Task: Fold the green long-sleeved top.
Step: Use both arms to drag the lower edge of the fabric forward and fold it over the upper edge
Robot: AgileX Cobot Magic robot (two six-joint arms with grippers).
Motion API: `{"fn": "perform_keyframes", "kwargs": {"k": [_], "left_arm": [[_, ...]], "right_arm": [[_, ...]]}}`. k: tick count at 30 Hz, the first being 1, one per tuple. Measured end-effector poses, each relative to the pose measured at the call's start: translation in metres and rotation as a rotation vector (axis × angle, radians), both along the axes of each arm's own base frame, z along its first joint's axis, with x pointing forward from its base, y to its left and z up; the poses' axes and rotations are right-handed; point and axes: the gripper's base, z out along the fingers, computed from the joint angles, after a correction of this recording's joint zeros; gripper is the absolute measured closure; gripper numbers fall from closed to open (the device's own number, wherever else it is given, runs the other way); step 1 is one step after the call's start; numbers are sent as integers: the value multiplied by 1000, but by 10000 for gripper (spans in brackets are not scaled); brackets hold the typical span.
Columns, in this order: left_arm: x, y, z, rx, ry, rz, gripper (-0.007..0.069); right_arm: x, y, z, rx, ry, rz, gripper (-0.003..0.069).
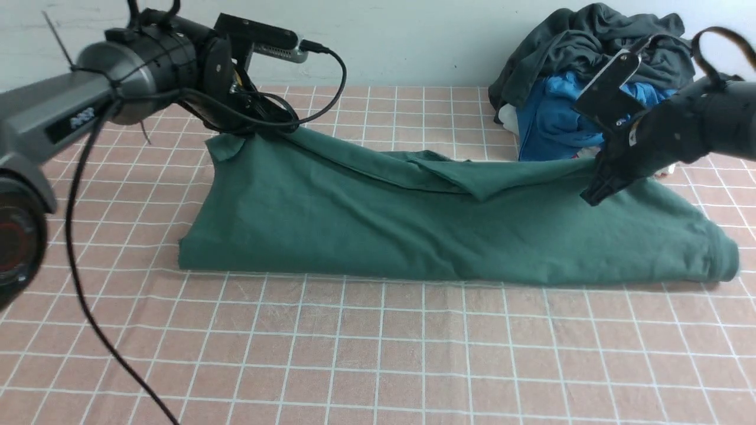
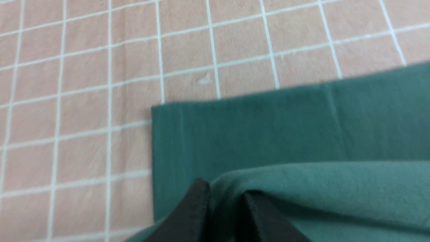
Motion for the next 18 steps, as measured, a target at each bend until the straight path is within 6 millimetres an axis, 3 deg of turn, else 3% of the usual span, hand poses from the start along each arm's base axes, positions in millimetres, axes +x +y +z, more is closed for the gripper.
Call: {"fn": "perform_keyframes", "kwargs": {"k": [1,2,5,9,11,14,15,18], "left_arm": [[2,0,-1,-1,-2,1,440],[9,0,-5,0,9,12,355],[17,3,2,18,27,39,222],[14,7,25,47,19,55,176],[4,7,44,72,39,48,201],[-3,6,54,90,59,37,244],[-10,5,62,103,83,22,292],[-28,0,82,120,142,-22,416]], "right_arm": [[0,0,-2,-2,9,-2,626],[7,-1,-1,59,6,-94,594],[13,-3,14,147,1,-251,512],[12,6,37,175,16,-292,461],[5,29,41,193,96,-198,468],[1,50,36,226,160,-105,496],[-2,68,28,282,214,-18,530],[0,96,-7,345,288,177,624]]}}
